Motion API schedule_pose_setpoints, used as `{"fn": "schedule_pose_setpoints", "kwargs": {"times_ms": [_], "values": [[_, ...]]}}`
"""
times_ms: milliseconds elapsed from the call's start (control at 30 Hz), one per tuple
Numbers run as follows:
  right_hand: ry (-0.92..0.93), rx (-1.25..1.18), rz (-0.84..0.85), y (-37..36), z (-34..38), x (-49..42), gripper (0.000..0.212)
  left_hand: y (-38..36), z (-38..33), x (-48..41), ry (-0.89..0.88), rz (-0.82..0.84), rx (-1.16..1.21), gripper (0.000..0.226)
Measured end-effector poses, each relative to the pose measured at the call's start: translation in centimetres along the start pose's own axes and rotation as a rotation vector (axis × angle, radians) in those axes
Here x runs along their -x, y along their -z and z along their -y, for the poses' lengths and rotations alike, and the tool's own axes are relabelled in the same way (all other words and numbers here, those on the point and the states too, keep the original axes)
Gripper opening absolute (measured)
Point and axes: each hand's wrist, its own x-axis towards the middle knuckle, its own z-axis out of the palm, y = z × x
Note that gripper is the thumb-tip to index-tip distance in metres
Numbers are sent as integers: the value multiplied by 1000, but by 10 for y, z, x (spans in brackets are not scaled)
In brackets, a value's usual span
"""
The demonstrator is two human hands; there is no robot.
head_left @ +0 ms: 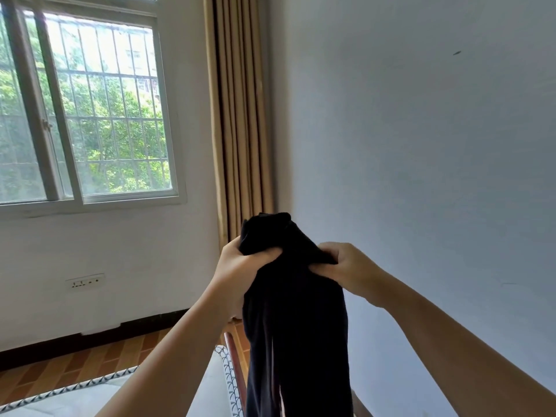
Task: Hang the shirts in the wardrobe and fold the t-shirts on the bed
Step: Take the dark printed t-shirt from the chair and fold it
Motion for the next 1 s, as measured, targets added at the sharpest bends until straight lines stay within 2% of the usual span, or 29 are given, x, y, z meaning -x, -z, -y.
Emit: {"fn": "schedule_pose_setpoints", "kwargs": {"times_ms": [67,200,333,433,567,700,833,933,1000], "values": [[12,6,-141,9,-3,-2,20,9,0,-1,17,19,-28,16],[37,35,-357,18,-9,-8,27,27,2,-6,83,-58,-9,11],[55,-28,-452,19,-14,-11,40,33,4,-10,16,-117,-138,7],[31,-82,-510,24,-15,-11,48,33,2,-11,-29,-172,-207,14],[-45,-77,-511,25,-16,-7,51,27,-4,-11,-43,-169,-219,19],[-56,-8,-430,22,-17,-6,52,12,-10,-17,-67,-142,-234,19],[-43,181,-390,31,-27,-7,38,14,-18,-27,-119,-233,-186,20],[-33,232,-406,35,-29,-7,25,21,-14,-37,-179,-297,-487,21],[32,219,-406,26,-22,-6,27,15,-9,-32,-247,-169,-659,32]]}}
